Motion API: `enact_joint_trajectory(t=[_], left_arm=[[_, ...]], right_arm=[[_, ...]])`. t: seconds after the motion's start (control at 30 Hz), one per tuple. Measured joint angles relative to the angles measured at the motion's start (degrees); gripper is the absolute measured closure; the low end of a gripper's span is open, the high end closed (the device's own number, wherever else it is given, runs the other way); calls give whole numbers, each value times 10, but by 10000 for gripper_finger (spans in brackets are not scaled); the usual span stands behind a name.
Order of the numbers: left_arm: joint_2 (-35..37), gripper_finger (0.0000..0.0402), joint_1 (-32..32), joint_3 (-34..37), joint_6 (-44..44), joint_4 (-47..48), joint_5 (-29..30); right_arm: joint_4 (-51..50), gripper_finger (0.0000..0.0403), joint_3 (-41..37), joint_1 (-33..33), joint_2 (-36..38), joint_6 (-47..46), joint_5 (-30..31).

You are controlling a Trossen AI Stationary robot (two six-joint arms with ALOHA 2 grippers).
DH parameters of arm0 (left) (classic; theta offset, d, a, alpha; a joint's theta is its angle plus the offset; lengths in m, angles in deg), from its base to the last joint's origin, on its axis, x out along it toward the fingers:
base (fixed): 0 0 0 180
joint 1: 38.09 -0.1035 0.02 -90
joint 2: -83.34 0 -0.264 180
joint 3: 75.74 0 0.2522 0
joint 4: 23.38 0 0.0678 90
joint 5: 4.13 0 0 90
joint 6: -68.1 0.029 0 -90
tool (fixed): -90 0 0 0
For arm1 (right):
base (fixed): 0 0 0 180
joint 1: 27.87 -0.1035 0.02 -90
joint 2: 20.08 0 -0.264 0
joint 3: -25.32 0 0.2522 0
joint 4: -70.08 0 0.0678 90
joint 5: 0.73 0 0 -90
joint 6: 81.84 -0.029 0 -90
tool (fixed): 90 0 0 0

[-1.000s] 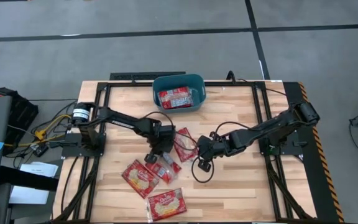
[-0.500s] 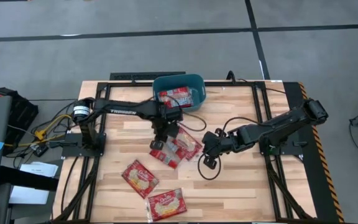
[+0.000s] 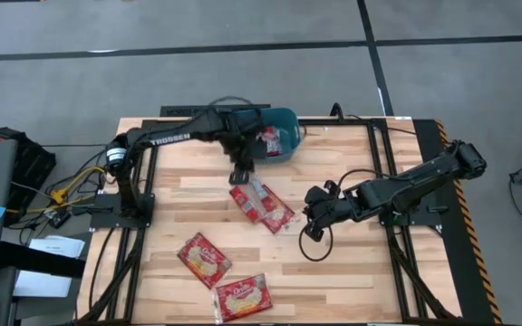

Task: Sort popcorn bags into baskets
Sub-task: Put the red popcorn bag into the blue bin

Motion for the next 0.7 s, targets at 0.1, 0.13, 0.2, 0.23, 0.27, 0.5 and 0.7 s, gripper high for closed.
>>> enact_joint_trajectory(t=[0.1,0.13,0.2,0.23,0.27,0.5,0.7], left_arm=[[1,401,-19,-8,1,4,-8],[1,398,-22,-8,13,15,-17],[1,384,-20,-3,43,36,-47],[1,373,-14,4,53,33,-58],[1,359,-7,12,64,27,-65],[-2,205,63,85,175,-87,-4],[-46,89,89,103,222,-170,93]], right_arm=[[-1,328,0,-8,0,0,0],[-3,328,0,-12,0,0,-1],[-7,328,0,-20,0,0,-2],[-10,328,0,-25,0,-1,-2],[-15,328,0,-30,0,-4,-2],[-45,323,0,-55,-8,-45,-2],[-42,310,0,-67,-15,-50,-3]])
